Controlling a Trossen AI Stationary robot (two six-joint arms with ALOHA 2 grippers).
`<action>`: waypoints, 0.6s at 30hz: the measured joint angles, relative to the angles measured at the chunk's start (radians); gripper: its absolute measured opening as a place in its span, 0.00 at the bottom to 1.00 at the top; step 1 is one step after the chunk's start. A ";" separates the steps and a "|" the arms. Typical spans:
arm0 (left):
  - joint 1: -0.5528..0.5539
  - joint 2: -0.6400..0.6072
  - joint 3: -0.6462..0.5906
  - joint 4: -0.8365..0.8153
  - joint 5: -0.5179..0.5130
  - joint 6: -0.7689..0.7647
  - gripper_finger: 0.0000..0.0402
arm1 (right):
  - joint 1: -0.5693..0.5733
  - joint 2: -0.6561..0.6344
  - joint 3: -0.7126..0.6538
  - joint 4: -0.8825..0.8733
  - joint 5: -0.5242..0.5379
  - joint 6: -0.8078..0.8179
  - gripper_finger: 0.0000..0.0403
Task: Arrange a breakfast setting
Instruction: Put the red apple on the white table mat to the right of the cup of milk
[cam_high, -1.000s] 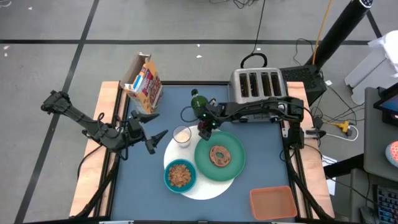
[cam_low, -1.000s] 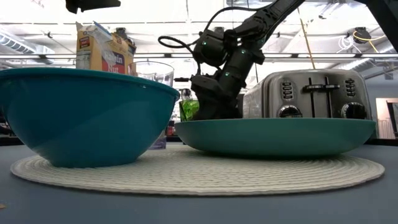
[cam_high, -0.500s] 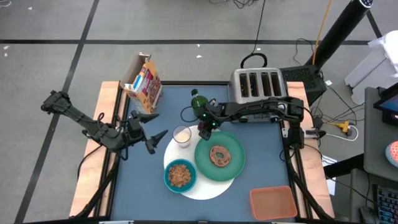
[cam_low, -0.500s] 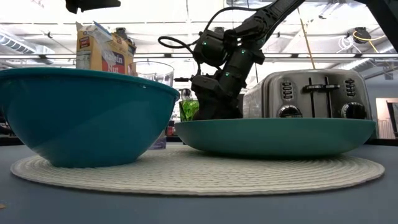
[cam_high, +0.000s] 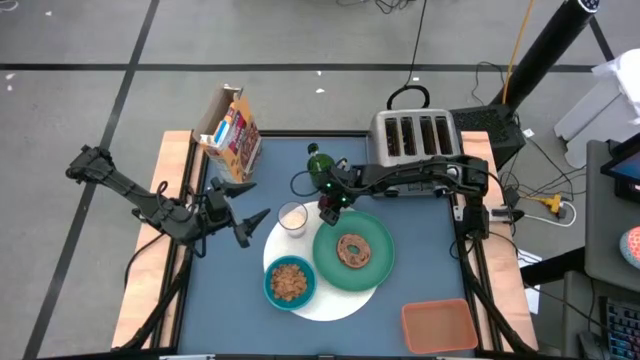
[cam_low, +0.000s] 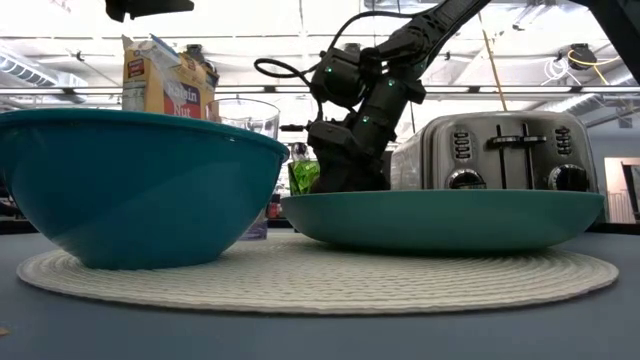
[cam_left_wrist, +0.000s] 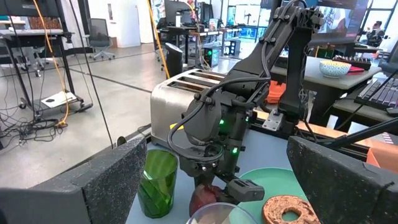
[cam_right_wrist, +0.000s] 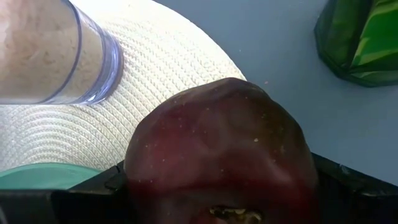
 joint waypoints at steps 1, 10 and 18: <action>0.000 0.000 0.000 0.000 0.000 0.000 0.98 | 0.000 0.000 0.000 0.000 0.000 0.000 0.73; 0.000 0.000 0.000 0.000 0.000 0.000 0.98 | -0.001 0.000 0.000 0.000 0.000 0.001 0.73; 0.000 0.000 0.000 0.000 0.000 0.001 0.98 | -0.001 0.000 0.000 0.000 -0.001 -0.005 0.75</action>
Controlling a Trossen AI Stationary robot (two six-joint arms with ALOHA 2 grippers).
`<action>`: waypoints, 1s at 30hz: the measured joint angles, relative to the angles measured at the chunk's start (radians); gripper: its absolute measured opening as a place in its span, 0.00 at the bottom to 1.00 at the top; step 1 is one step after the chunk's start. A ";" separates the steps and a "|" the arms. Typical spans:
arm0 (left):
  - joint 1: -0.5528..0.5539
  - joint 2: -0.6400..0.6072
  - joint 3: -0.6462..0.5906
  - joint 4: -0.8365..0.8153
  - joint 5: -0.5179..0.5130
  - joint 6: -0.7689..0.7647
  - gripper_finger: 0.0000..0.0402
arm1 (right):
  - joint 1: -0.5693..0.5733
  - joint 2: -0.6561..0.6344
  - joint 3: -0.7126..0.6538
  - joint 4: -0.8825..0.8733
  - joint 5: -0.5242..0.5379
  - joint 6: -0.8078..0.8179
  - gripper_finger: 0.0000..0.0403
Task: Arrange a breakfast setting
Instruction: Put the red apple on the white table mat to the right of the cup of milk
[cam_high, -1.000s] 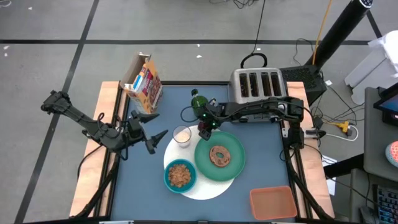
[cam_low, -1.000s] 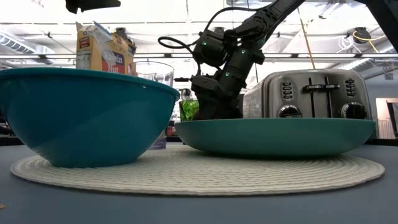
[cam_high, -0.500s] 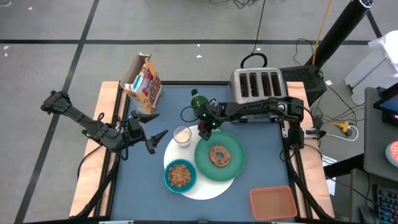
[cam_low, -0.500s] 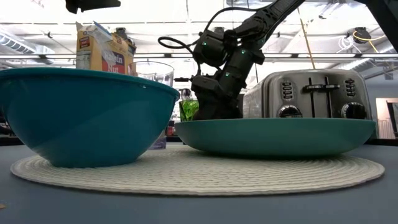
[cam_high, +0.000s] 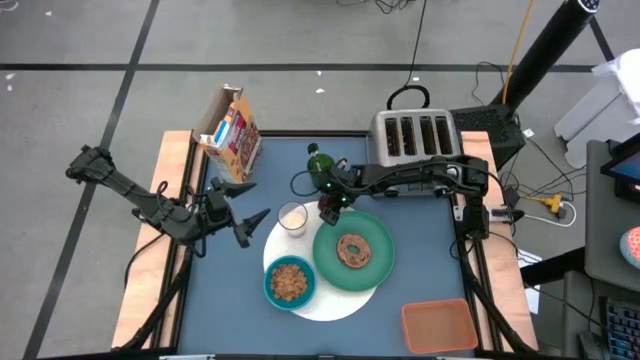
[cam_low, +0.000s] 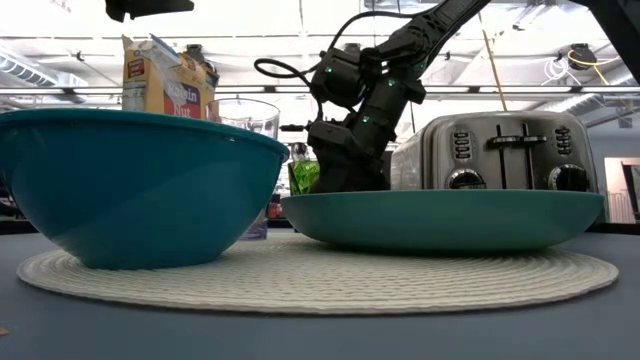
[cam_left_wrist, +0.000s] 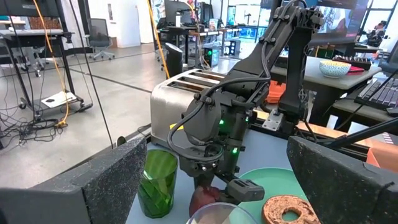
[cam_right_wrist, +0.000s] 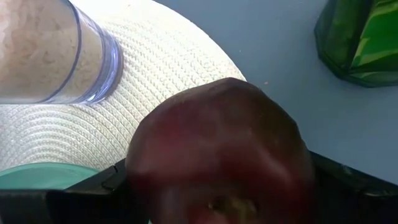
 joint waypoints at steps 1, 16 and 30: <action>0.000 0.000 0.000 0.000 0.000 0.000 0.98 | 0.000 0.000 0.000 0.000 0.000 -0.003 0.76; 0.000 0.000 0.000 0.000 0.000 0.000 0.98 | 0.000 0.000 0.000 0.000 0.001 0.005 0.91; 0.000 0.000 0.000 0.001 0.000 0.000 0.98 | -0.013 -0.046 0.002 -0.026 0.000 0.005 0.92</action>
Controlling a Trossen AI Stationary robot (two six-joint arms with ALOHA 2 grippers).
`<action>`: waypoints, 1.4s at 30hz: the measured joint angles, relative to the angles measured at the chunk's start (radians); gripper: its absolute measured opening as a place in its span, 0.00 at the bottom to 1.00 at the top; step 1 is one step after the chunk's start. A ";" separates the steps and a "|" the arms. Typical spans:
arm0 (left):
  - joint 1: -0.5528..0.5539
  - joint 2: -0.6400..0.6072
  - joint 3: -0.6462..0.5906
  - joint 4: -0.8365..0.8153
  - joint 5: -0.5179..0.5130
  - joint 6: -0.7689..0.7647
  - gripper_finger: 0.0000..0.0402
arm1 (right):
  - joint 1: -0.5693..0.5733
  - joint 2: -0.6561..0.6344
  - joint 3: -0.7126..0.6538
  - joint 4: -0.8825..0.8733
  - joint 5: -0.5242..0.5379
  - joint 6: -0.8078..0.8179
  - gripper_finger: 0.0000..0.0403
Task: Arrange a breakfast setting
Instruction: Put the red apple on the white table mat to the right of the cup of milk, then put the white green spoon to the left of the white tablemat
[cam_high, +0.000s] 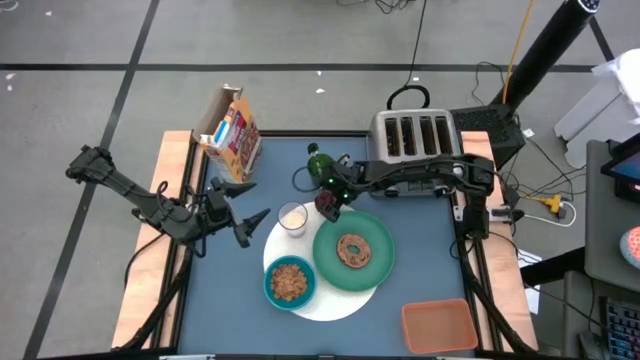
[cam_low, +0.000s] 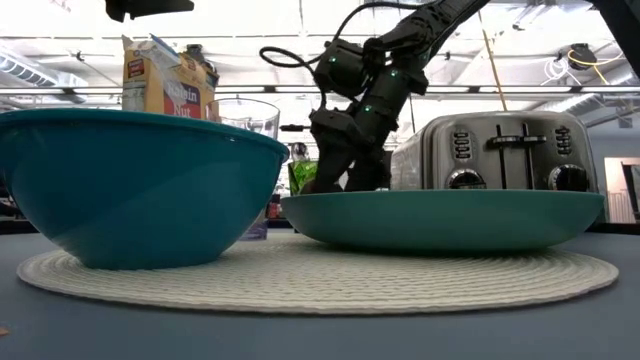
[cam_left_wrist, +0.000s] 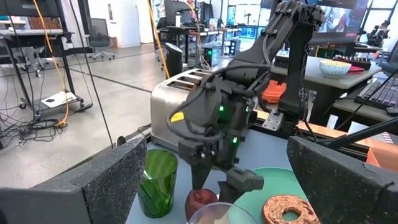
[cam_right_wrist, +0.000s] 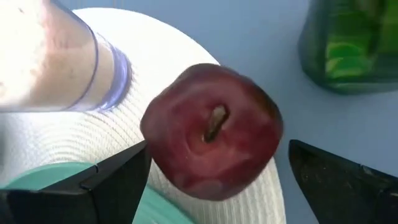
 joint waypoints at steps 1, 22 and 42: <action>0.000 0.000 0.000 0.000 0.000 0.000 0.98 | -0.002 -0.009 0.000 -0.015 0.000 -0.001 0.92; 0.001 0.001 0.000 -0.005 0.000 -0.018 0.98 | -0.068 -0.280 -0.002 -0.001 0.005 -0.054 0.92; 0.001 0.001 0.000 -0.005 0.000 -0.019 0.98 | -0.170 -0.221 -0.002 0.279 0.008 -0.130 0.91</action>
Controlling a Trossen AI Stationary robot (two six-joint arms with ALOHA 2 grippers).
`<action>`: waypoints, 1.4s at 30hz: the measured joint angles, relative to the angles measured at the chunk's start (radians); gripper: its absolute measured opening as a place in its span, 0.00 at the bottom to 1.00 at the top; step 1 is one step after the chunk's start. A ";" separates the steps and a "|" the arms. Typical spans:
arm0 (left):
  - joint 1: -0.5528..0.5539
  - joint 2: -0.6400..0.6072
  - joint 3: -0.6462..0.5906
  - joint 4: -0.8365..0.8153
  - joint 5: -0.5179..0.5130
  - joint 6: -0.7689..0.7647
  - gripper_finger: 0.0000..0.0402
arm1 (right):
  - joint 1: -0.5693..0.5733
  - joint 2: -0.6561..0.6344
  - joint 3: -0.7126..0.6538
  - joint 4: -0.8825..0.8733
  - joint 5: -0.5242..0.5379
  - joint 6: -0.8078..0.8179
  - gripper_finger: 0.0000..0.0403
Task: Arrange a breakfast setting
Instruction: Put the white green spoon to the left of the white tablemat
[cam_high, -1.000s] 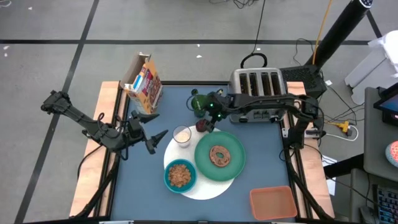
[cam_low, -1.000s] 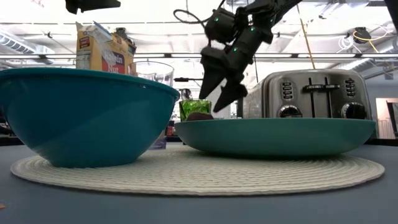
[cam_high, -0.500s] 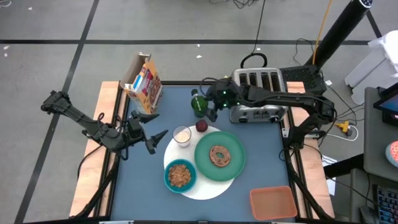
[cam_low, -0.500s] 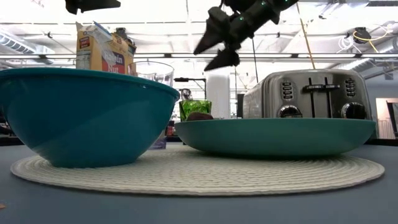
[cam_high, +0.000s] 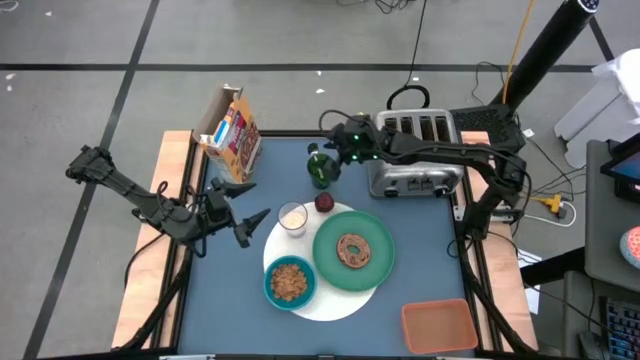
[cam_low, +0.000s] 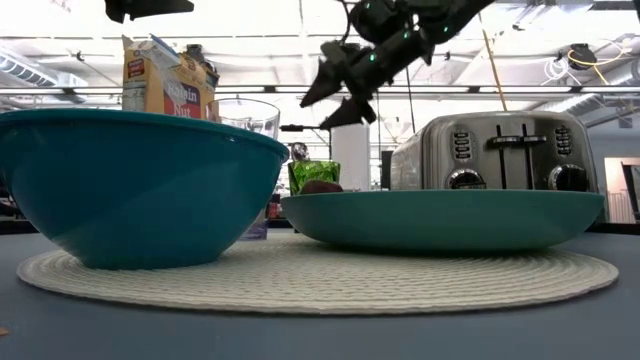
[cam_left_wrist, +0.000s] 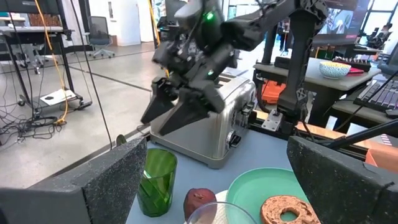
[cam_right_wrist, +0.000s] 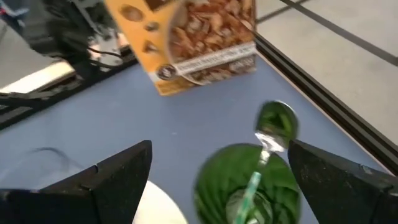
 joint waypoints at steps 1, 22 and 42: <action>0.000 0.000 0.000 0.000 0.000 0.000 0.98 | -0.009 0.007 0.000 -0.001 0.000 0.000 0.91; 0.000 0.000 0.000 0.000 0.000 0.000 0.98 | -0.101 0.123 0.000 0.047 -0.004 -0.056 0.91; 0.000 0.000 0.000 0.000 0.000 -0.002 0.98 | -0.098 0.157 0.000 0.149 -0.003 -0.060 0.91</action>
